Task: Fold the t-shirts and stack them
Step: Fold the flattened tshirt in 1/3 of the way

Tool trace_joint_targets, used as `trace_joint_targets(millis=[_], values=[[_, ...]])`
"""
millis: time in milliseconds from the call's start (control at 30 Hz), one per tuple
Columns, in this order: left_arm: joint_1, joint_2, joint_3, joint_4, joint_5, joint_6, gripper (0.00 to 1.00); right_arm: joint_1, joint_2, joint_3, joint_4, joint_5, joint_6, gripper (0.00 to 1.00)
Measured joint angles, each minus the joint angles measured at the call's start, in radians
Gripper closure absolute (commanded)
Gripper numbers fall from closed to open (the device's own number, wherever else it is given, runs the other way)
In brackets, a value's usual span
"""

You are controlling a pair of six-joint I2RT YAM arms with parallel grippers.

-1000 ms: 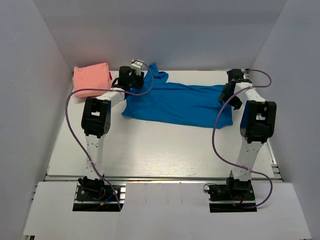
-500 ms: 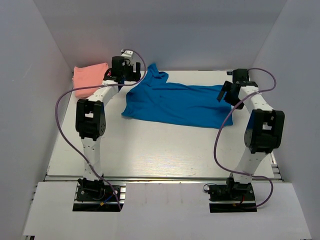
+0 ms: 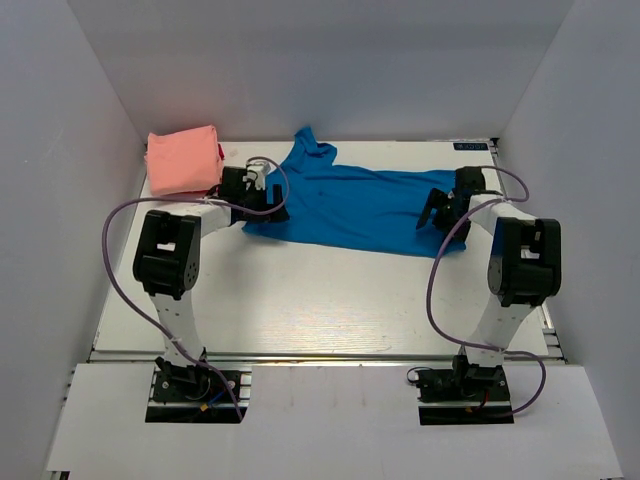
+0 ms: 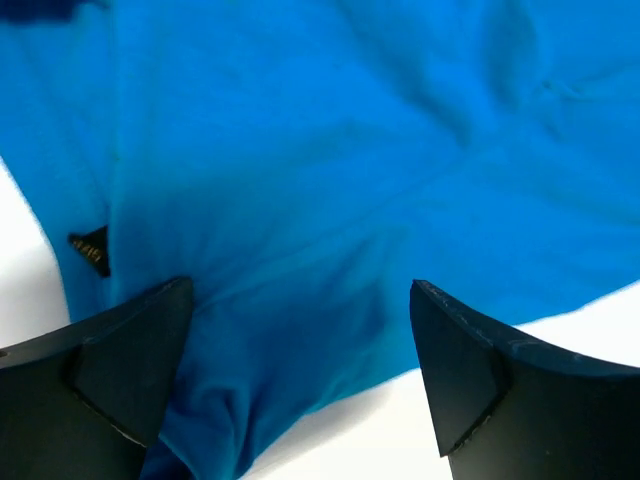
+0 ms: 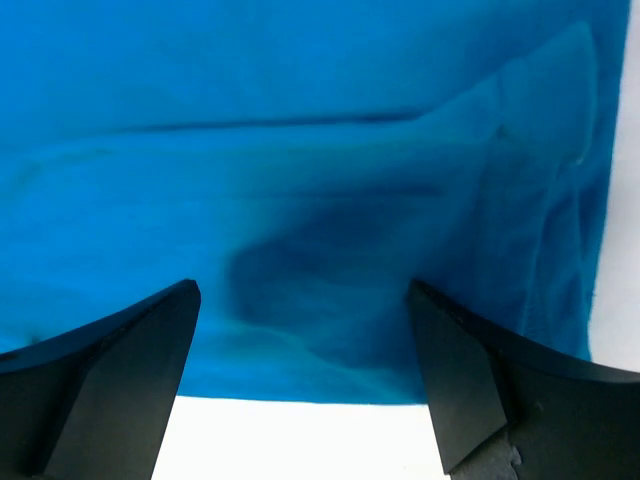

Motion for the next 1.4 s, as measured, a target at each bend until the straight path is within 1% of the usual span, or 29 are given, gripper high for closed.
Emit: trace_joint_targets(millis=[100,233,400,467,533,633,767,900,1033,1100,1167,1233,1300,1400], values=[[0.007,-0.024,-0.053,0.049,-0.001,-0.023,0.00,-0.001,-0.018,-0.047,0.053,-0.001,0.004,0.10],[0.008,-0.085,-0.161,0.114,-0.011,-0.065,0.00,-0.003,-0.067,-0.129,0.131,-0.003,0.013,0.10],[0.011,-0.173,-0.260,0.087,-0.070,-0.158,0.00,-0.004,-0.154,-0.254,0.216,-0.007,0.031,0.10],[0.013,-0.228,-0.319,0.077,-0.088,-0.192,0.00,-0.003,-0.209,-0.323,0.237,-0.006,0.041,0.10],[0.015,-0.323,-0.425,0.075,-0.090,-0.245,0.00,-0.002,-0.282,-0.399,0.242,-0.003,0.059,0.10],[0.015,-0.475,-0.549,0.001,-0.105,-0.314,0.00,-0.002,-0.404,-0.512,0.233,0.002,0.083,0.10],[-0.001,-0.598,-0.607,-0.145,-0.158,-0.385,0.00,0.002,-0.536,-0.621,0.222,0.002,0.097,0.10],[-0.003,-0.735,-0.644,-0.338,-0.214,-0.422,0.00,0.002,-0.608,-0.661,0.177,-0.003,0.089,0.10],[-0.003,-0.853,-0.603,-0.470,-0.301,-0.433,0.00,0.002,-0.649,-0.661,0.120,-0.017,0.058,0.10],[-0.003,-0.865,-0.533,-0.489,-0.338,-0.432,0.00,0.002,-0.659,-0.645,0.095,-0.026,0.048,0.10],[-0.002,-0.843,-0.451,-0.477,-0.359,-0.421,0.00,0.003,-0.657,-0.598,0.071,-0.028,0.039,0.10],[-0.002,-0.786,-0.358,-0.450,-0.361,-0.397,0.00,0.004,-0.641,-0.520,0.052,-0.020,0.028,0.10],[-0.002,-0.696,-0.254,-0.428,-0.359,-0.352,0.00,0.005,-0.605,-0.423,0.051,-0.004,0.022,0.10],[0.000,-0.482,-0.043,-0.400,-0.365,-0.303,0.00,0.004,-0.534,-0.294,0.053,0.020,0.019,0.10]])
